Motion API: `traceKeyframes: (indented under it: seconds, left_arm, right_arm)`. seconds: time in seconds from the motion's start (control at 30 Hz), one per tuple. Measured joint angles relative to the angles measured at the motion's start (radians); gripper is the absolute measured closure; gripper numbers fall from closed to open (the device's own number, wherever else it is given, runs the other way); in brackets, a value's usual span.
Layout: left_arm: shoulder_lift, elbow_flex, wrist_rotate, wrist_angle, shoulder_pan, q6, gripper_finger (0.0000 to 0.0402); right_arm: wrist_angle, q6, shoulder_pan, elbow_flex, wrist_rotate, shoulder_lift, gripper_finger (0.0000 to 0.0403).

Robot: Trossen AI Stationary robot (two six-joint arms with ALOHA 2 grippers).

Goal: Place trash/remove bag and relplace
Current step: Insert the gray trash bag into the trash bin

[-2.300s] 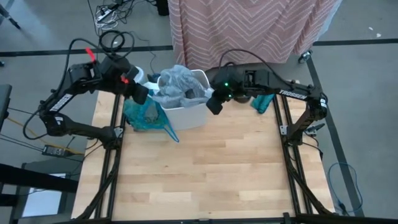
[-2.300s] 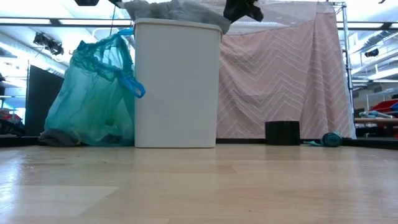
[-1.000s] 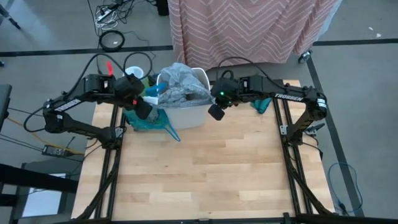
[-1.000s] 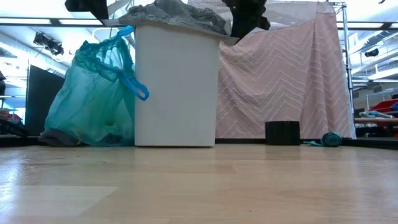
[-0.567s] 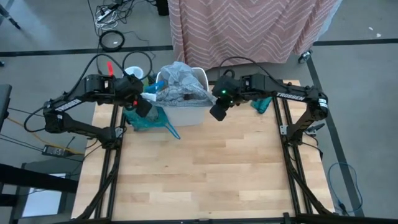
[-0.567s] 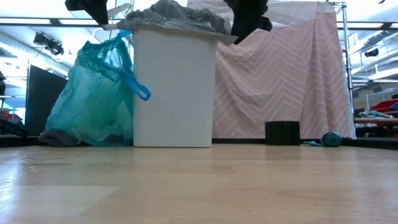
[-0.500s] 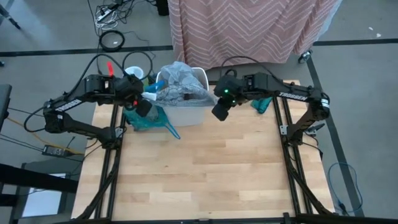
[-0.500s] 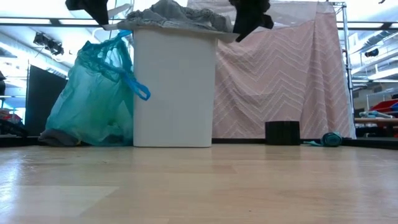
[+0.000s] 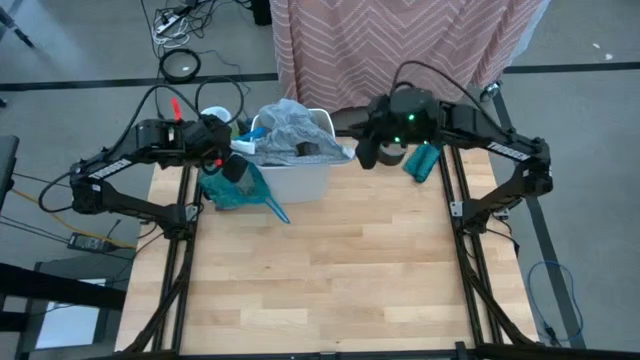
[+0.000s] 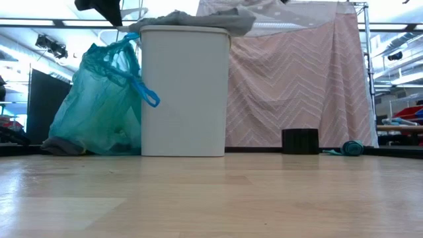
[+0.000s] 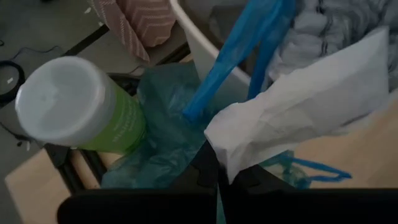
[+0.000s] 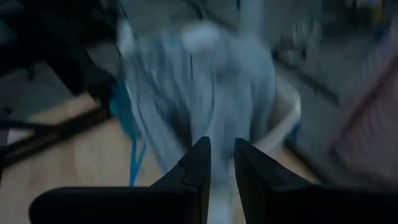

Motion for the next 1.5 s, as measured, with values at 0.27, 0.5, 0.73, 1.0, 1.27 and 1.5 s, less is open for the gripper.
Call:
traceKeyframes:
  seconds: [0.27,0.5,0.73,1.0,1.27,1.5]
  left_arm:
    - [0.001,0.000,0.002,0.027,0.000,0.000,0.0394]
    - [0.001,0.000,0.018,0.028,0.000,0.000,0.0394]
    - [0.001,0.000,0.027,0.028,0.000,0.000,0.0394]
    - [0.001,0.000,0.027,0.031,0.000,0.005,0.0394]
    - [0.001,0.000,0.027,0.031,0.000,0.005,0.0394]
    - [0.001,0.000,0.027,0.030,0.000,0.005,0.0394]
  right_arm:
    - [0.220,-0.195,-0.064,0.004,-0.057,0.063,0.0334]
    - [0.192,-0.181,-0.082,0.102,-0.206,0.196,0.0309]
    - [0.133,-0.184,-0.090,0.146,-0.219,0.215,0.0285]
    - [0.080,-0.137,-0.087,0.146,-0.229,0.215,0.0270]
    - [0.059,-0.101,-0.090,0.146,-0.254,0.255,0.0268]
    - [0.053,-0.094,-0.091,0.146,-0.235,0.281,0.0295]
